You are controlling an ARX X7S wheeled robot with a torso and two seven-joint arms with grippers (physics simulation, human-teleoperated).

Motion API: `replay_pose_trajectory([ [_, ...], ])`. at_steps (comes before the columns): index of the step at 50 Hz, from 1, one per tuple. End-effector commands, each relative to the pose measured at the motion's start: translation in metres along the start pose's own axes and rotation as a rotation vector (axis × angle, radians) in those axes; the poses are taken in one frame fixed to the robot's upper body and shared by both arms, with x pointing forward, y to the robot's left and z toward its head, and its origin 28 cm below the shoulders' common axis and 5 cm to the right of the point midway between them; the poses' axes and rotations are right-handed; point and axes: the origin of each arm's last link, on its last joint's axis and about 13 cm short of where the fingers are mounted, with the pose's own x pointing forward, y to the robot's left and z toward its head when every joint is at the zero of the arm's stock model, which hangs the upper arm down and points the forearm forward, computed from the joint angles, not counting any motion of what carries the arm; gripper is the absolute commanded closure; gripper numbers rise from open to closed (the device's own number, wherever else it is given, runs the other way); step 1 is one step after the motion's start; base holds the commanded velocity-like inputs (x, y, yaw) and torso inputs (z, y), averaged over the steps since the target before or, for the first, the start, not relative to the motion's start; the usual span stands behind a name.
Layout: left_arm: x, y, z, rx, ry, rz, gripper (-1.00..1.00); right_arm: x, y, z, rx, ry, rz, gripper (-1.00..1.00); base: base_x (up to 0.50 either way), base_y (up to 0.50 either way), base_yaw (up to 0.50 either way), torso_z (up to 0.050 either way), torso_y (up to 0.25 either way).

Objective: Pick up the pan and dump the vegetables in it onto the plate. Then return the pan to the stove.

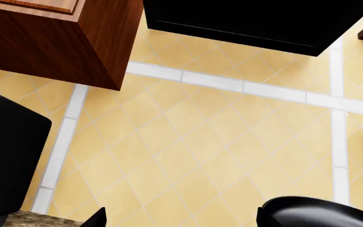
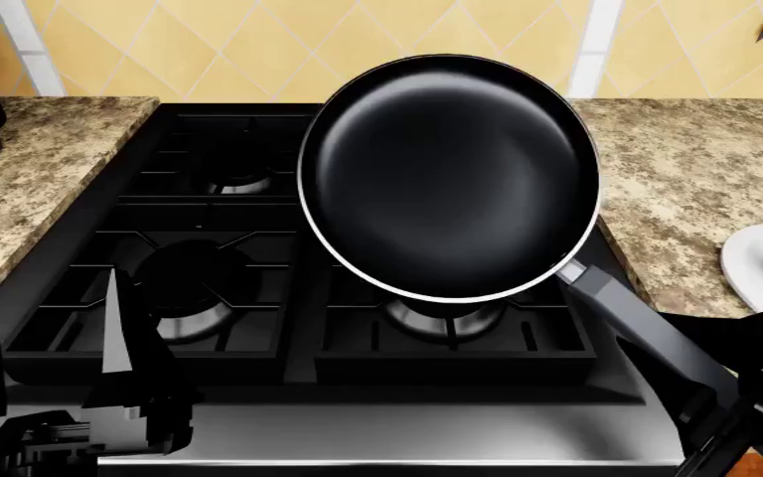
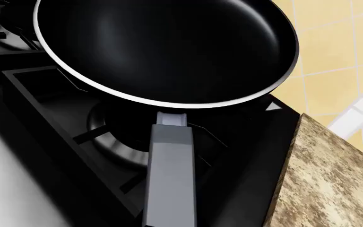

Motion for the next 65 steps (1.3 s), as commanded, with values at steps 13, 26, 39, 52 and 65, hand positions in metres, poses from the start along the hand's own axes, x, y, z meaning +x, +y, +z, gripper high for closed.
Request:
replay_pose_trajectory([
  [13, 0.000, 0.000, 0.000, 0.000, -0.002, 0.001, -1.00, 0.006, 0.001, -0.003, -0.009, 0.028, 0.007, 1.00, 0.00, 0.00, 0.00, 0.000, 0.001],
  [26, -0.001, 0.000, 0.000, 0.000, -0.001, 0.000, -1.00, 0.009, 0.001, -0.004, -0.010, 0.039, 0.009, 1.00, 0.00, 0.00, 0.00, 0.000, 0.001],
  [39, 0.000, 0.000, 0.000, -0.001, -0.001, 0.001, -1.00, 0.011, 0.001, -0.005, -0.006, 0.060, 0.014, 1.00, 0.00, 0.00, 0.00, 0.001, 0.001],
  [52, 0.000, 0.000, 0.000, 0.000, 0.000, 0.001, -1.00, 0.013, 0.002, -0.008, 0.006, 0.095, 0.029, 1.00, 0.00, 0.00, 0.00, 0.000, 0.001],
  [65, 0.000, 0.000, -0.001, 0.000, -0.001, 0.002, -1.00, 0.015, 0.003, -0.012, 0.014, 0.121, 0.032, 1.00, 0.00, 0.00, 0.00, 0.000, 0.001],
])
